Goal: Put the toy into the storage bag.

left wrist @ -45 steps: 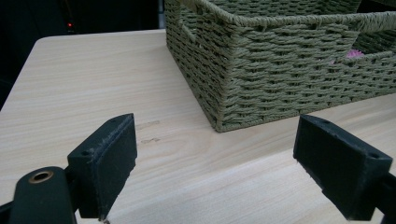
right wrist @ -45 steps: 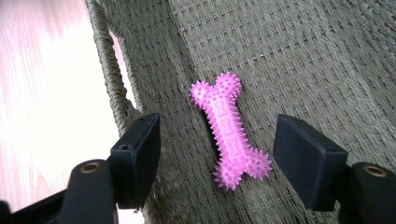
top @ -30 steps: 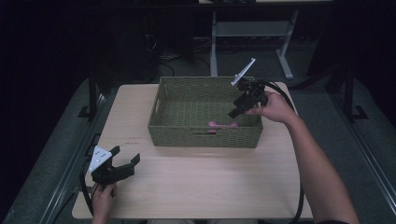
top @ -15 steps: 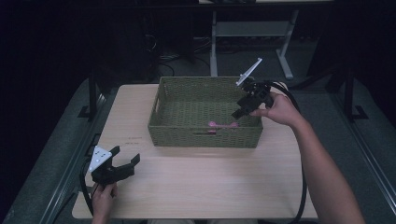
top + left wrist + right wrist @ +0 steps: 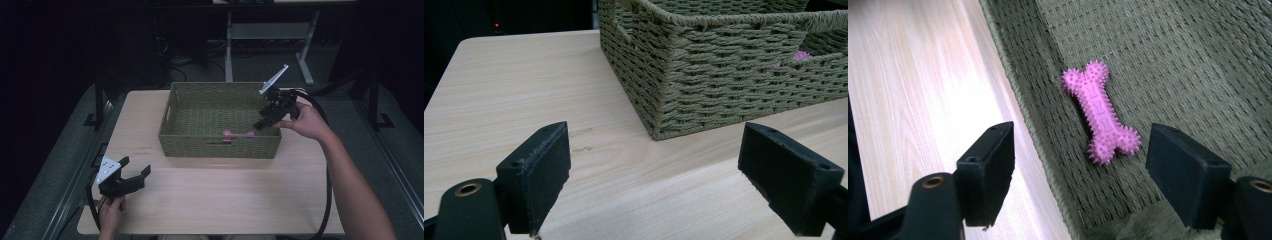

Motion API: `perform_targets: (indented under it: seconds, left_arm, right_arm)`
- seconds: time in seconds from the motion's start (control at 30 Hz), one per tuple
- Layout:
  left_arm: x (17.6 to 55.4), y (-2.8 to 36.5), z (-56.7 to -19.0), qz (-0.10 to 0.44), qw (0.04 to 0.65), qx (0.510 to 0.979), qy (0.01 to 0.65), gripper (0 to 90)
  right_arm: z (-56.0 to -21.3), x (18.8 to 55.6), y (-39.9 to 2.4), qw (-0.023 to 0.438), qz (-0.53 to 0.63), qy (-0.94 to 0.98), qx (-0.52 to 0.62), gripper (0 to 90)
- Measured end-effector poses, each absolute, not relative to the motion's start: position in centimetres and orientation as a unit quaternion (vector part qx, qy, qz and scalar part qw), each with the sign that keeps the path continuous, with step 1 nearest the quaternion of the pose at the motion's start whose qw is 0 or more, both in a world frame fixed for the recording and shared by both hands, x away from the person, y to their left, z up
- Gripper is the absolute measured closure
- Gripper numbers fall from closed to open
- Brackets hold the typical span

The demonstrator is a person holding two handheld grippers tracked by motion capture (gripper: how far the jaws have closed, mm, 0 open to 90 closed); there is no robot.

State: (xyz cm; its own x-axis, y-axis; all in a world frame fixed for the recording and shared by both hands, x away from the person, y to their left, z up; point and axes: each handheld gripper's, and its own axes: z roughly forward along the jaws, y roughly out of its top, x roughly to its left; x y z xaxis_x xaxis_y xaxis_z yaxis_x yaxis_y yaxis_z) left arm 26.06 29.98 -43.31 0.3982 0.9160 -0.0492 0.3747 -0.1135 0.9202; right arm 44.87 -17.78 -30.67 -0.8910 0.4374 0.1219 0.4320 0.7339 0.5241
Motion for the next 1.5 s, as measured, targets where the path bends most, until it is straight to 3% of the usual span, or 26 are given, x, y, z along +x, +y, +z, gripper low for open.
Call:
perform_targets:
  seconds: [1.5]
  left_arm:
    - [26.1, 29.9, -43.3, 0.283, 0.473, 0.689, 0.471, 13.0]
  right_arm:
    - [-32.0, 40.7, -22.5, 0.015, 0.298, 0.917, 0.266, 24.1]
